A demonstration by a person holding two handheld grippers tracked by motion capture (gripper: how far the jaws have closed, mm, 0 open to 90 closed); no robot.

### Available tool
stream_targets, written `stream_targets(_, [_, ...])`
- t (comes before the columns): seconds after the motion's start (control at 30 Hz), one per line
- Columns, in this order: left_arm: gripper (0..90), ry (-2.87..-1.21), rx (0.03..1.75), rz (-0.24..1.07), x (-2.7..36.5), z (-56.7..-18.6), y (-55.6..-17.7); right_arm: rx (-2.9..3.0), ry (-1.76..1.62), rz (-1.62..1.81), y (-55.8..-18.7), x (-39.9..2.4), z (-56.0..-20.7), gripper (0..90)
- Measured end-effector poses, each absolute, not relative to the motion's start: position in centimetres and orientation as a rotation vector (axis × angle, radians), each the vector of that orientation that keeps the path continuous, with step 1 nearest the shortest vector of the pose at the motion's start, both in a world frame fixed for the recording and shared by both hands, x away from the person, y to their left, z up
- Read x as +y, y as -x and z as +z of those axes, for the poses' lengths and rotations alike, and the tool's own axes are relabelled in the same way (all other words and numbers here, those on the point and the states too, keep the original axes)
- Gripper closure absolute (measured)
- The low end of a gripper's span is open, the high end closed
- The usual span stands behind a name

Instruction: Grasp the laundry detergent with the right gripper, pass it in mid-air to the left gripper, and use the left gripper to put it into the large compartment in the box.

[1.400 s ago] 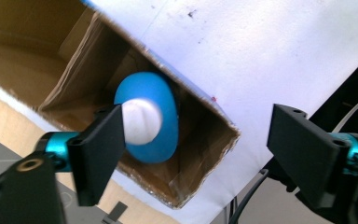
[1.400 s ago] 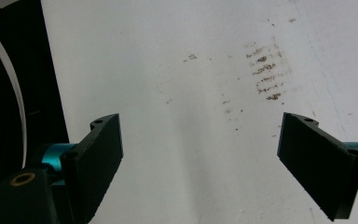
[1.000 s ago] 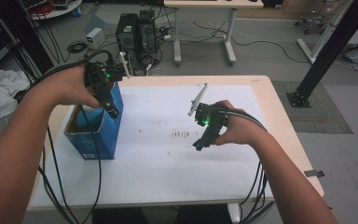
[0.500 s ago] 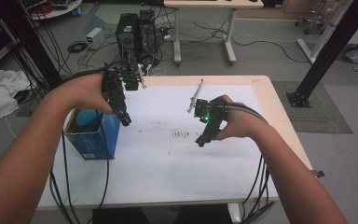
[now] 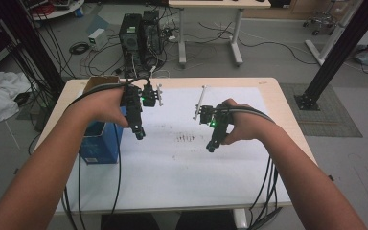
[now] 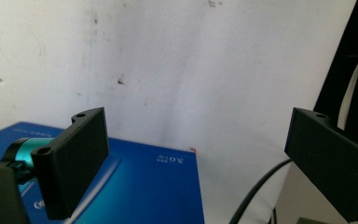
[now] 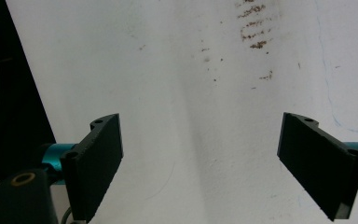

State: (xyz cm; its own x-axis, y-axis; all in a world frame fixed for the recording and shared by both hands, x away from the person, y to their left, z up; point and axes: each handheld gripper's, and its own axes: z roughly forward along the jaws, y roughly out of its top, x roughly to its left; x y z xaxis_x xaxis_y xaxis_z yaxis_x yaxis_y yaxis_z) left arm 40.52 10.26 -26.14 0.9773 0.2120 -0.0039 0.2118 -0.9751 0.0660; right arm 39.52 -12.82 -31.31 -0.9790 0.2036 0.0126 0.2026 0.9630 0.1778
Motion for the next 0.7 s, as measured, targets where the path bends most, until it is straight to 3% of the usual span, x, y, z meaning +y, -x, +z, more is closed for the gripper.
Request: stream_targets(0.7, [6.3, -3.039, 0.328, 0.003, 10.04, -26.77, -40.29, 3.093, -0.336, 0.276, -39.58, -12.69, -30.58, 13.3])
